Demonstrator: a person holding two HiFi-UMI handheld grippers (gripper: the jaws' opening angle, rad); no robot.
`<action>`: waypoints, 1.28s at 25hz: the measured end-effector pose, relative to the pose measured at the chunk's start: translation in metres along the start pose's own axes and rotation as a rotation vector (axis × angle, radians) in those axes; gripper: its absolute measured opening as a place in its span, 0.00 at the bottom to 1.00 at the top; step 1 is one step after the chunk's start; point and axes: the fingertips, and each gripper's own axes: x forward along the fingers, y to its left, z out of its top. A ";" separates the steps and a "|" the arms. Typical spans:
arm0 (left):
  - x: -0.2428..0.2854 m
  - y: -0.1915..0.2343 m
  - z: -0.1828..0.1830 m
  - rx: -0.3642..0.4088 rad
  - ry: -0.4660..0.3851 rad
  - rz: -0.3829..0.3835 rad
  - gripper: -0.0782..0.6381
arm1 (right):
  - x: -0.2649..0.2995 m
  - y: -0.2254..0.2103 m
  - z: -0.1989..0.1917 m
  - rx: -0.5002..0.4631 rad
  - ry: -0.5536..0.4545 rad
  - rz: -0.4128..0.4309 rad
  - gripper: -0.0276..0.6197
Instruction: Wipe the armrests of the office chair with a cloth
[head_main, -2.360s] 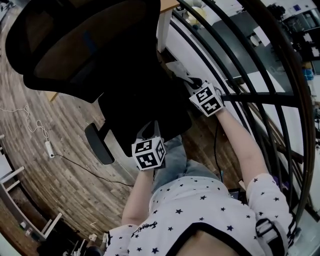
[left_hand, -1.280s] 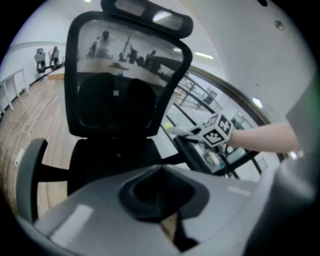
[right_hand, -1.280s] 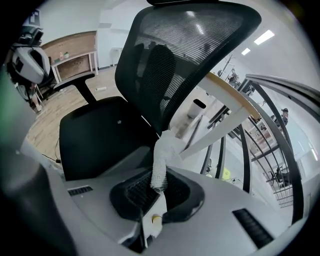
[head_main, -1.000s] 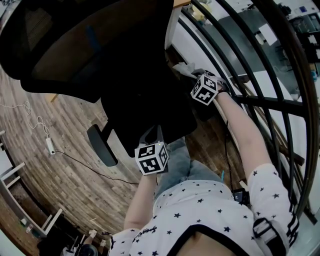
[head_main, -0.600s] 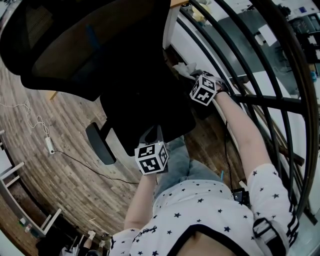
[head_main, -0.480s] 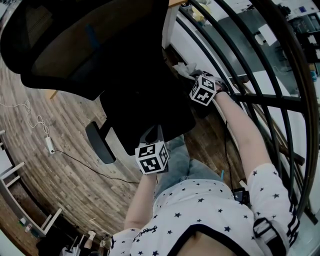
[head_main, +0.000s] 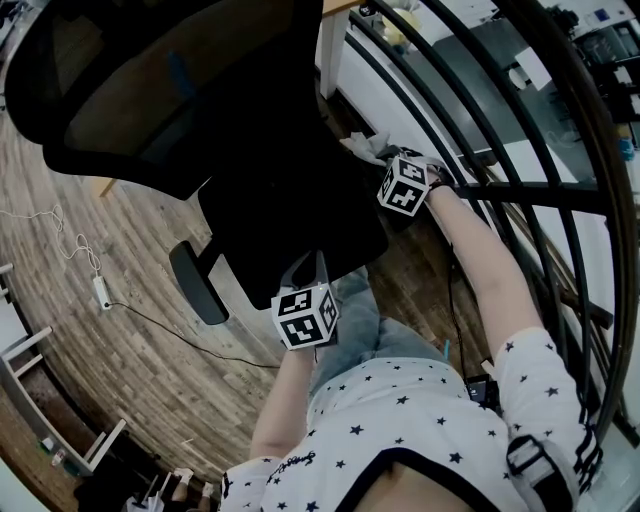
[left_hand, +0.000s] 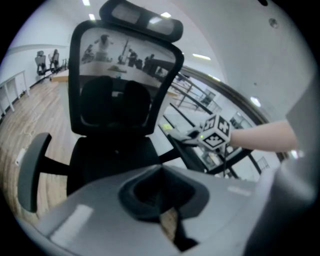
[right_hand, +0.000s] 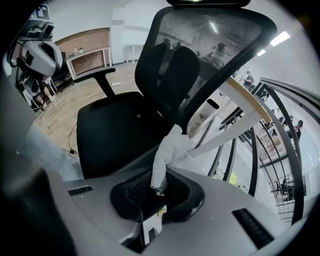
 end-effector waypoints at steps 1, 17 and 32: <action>0.000 -0.002 0.000 0.001 -0.001 -0.002 0.12 | -0.001 0.002 -0.001 -0.004 0.001 0.003 0.09; -0.008 -0.014 -0.013 0.029 -0.004 -0.010 0.12 | -0.013 0.029 -0.017 -0.010 -0.001 0.030 0.09; -0.020 -0.027 -0.029 0.051 -0.013 -0.022 0.12 | -0.029 0.064 -0.040 0.004 -0.002 0.046 0.09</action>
